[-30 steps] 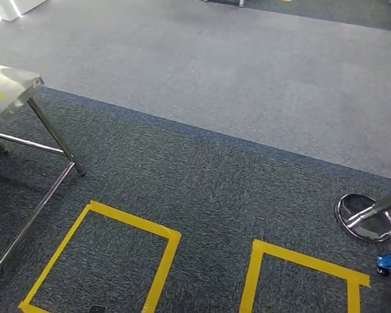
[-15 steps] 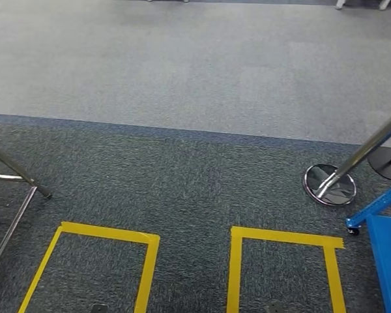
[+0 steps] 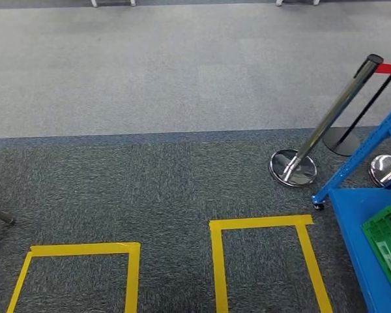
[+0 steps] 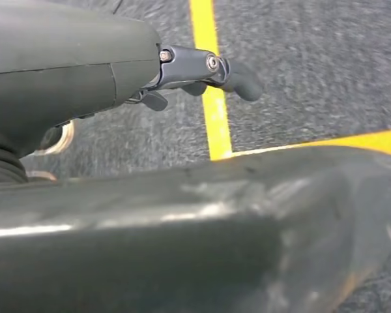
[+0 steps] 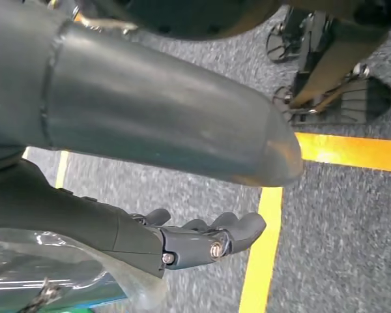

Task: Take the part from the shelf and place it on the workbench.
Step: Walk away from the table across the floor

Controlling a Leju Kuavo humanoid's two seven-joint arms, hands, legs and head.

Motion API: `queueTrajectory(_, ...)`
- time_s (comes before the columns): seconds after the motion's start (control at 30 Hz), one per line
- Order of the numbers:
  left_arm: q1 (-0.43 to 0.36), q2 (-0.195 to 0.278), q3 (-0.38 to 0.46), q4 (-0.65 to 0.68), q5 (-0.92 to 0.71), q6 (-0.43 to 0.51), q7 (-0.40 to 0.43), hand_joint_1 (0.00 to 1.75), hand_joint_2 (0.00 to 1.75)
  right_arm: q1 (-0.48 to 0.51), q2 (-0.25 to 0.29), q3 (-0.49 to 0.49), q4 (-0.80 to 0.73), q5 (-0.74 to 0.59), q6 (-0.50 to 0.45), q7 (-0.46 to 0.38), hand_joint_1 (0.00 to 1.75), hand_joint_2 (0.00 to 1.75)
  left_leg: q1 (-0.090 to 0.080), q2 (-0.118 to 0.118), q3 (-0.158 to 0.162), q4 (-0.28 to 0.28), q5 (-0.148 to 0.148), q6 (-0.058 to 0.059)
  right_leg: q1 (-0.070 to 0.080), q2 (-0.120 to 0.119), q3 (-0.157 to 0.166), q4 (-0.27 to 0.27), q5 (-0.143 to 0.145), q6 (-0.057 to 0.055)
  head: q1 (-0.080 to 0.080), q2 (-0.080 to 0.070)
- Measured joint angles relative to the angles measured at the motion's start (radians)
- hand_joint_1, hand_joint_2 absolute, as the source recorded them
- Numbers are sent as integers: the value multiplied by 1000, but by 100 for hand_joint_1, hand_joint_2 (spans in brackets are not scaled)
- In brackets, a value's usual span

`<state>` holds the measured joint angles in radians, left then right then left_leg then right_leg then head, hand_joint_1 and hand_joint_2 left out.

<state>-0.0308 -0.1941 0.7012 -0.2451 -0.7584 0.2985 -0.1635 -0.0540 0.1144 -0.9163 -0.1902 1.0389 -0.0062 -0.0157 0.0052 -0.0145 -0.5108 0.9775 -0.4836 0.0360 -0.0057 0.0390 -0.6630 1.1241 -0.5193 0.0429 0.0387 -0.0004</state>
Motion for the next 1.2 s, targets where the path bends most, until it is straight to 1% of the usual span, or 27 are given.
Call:
queueTrajectory(0.03, 1, -1, 0, 0, -3, 0, 2, 0, 0, -2, 0, 0, 0, 1, 0, 2, 0, 0, -1, 17, -1, -1, 0, 1, -2, -19, -31, 67, -34, 6, 1, 0)
queueTrajectory(0.07, 2, -1, 0, 0, -5, 0, 3, 0, 0, -4, 0, 0, 0, 2, 0, 2, 0, 0, -1, 34, -1, 0, -1, 1, -5, -27, -58, 125, -57, 11, 1, 0)
queueTrajectory(0.1, 3, -1, 0, 1, -6, 0, 3, 0, 0, -3, 0, 0, 0, 2, -1, 3, 0, 0, -2, 50, -1, 0, -1, 0, -9, -31, -70, 156, -62, 16, 1, 0)
queueTrajectory(0.13, 2, -2, 0, 1, -6, 0, 3, 0, 0, -2, 0, 0, 0, 3, -1, 4, 0, 0, -1, 65, -1, 1, -3, -2, -14, -36, -63, 149, -49, 22, 1, 0)
queueTrajectory(0.17, 1, -2, 0, 1, -6, 0, 3, 0, 0, 0, -1, 0, 0, 3, -1, 4, 0, 0, 1, 78, 0, 3, -6, -5, -19, -45, -35, 102, -22, 26, 1, 0)
queueTrajectory(0.23, -1, -3, 0, 1, -6, 0, 3, 0, 0, -1, -1, 0, -1, 3, -1, 5, 0, 0, 1, 100, 1, 11, -15, -18, -22, -86, 45, -33, 29, 31, 2, 0)
queueTrajectory(0.3, -1, -2, 0, 1, -6, 0, 3, 0, 0, -5, 0, -1, -2, 3, -1, 5, 0, 0, -3, 117, 2, 21, -24, -31, -19, -107, 85, -100, 42, 18, 1, 0)
queueTrajectory(0.37, -3, -3, 0, 1, -6, 0, 3, 0, 0, -5, -1, -1, -2, 3, -2, 5, 0, 0, -3, 131, 6, 23, -27, -38, -14, -89, 84, -102, 41, -3, -2, 0)
queueTrajectory(0.4, -5, -3, 0, 1, -6, 0, 3, 0, 0, -3, -1, -1, -2, 3, -2, 5, 0, 0, 0, 127, 8, 25, -31, -43, -14, -80, 83, -102, 42, -10, -3, 0)
queueTrajectory(0.47, -6, -4, 0, 1, -7, 0, 3, 0, 0, -2, -2, -1, -2, 3, -2, 5, 0, 0, 7, 85, -7, 69, -67, -50, -14, -60, 83, -104, 45, -23, -4, 0)
queueTrajectory(0.53, -4, -4, 0, 1, -7, 0, 3, 0, 0, -5, -2, -1, -3, 3, -2, 6, 0, 0, 8, 38, -59, 190, -133, -49, -13, -36, 83, -104, 46, -32, -6, 0)
queueTrajectory(0.57, -2, -4, 0, 2, -7, 0, 3, 0, 0, -7, -2, -1, -3, 3, -2, 6, 0, 0, 7, 30, -91, 259, -160, -47, -11, -22, 83, -104, 46, -34, -6, 0)
queueTrajectory(0.6, 0, -4, 0, 2, -7, 0, 3, 0, 0, -8, -2, -1, -3, 3, -2, 6, 0, 0, 5, 27, -116, 308, -171, -44, -8, -7, 83, -104, 46, -35, -6, 0)
queueTrajectory(0.63, 1, -4, 0, 3, -7, 0, 4, 0, 0, -8, -2, -1, -3, 2, -2, 6, 0, 0, 3, 25, -128, 323, -161, -39, -6, 8, 84, -104, 46, -36, -6, 0)
queueTrajectory(0.67, 2, -4, 0, 3, -7, 0, 4, 0, 0, -7, -2, -1, -3, 2, -2, 6, 0, 0, 0, 22, -125, 302, -131, -32, -4, 24, 86, -104, 46, -36, -6, 0)
queueTrajectory(0.7, 2, -4, 0, 3, -8, 0, 4, 0, 0, -6, -2, -1, -3, 1, -2, 7, 0, 0, -3, 10, -107, 249, -88, -24, -4, 39, 88, -104, 46, -36, -6, 0)
queueTrajectory(0.77, 2, -2, 1, 3, -11, 2, 4, 0, 0, -6, -1, -2, -3, 0, -1, 9, 0, 0, -8, -42, -66, 126, -15, -11, -4, 66, 88, -102, 46, -35, -5, 0)
queueTrajectory(0.8, 2, -1, 1, 3, -13, 2, 4, 0, 0, -7, -1, -2, -3, 0, 0, 10, 0, 0, -10, -63, -51, 84, 1, -8, -5, 78, 84, -102, 47, -32, -6, 0)
queueTrajectory(0.83, 1, 0, 1, 3, -15, 3, 4, 0, 0, -8, 0, -2, -3, 0, 1, 10, 0, 0, -10, -73, -43, 62, 1, -6, -6, 90, 79, -101, 50, -28, -7, 0)
queueTrajectory(0.9, -2, 0, 2, 3, -20, 3, 0, 0, 0, -5, 0, -2, -3, 0, 2, 11, 0, 0, -8, -55, -35, 39, -4, -7, -9, 109, 64, -102, 55, -17, -8, 0)
queueTrajectory(0.93, -3, -2, 2, 3, -22, 3, -4, 0, 0, -2, -1, -3, -3, 0, 2, 11, 0, 0, -6, -43, -32, 27, -2, -6, -8, 100, 56, -97, 51, -13, -7, 0)
queueTrajectory(1.0, -3, -6, 2, 3, -27, 2, -10, 0, 0, 0, -1, -4, -3, 0, 3, 14, 0, 0, -3, -14, -26, 9, 6, -3, -3, 44, 21, -37, 12, -7, -1, 0)
queueTrajectory(1.03, -2, -7, 2, 3, -27, 3, -12, 0, 0, -1, -2, -4, -3, 0, 4, 14, 0, 0, -5, 2, -25, 7, 6, -1, -1, 9, -6, 21, -18, -4, 1, 0)
queueTrajectory(1.1, 1, -8, 2, 3, -27, 4, -12, 0, 0, -4, -2, -6, -3, 0, 6, 16, 0, 0, -7, 38, -24, 7, 5, 0, -5, -25, -63, 139, -64, 4, 3, 0)
queueTrajectory(1.13, 1, -8, 2, 3, -26, 5, -11, 0, 0, -3, -2, -6, -3, 0, 6, 17, 0, 0, -8, 54, -24, 7, 3, 0, -8, -32, -73, 162, -64, 8, 3, 0)
queueTrajectory(1.17, 1, -8, 2, 3, -26, 5, -9, 0, 0, -2, -2, -7, -3, 0, 7, 18, 0, 0, -7, 69, -23, 8, 1, -2, -12, -38, -63, 145, -45, 12, 3, 0)
queueTrajectory(1.2, 0, -8, 2, 3, -26, 6, -8, 0, 0, 0, -2, -8, -3, 1, 7, 19, 0, 0, -5, 81, -22, 9, -1, -5, -15, -49, -33, 93, -14, 16, 4, 0)
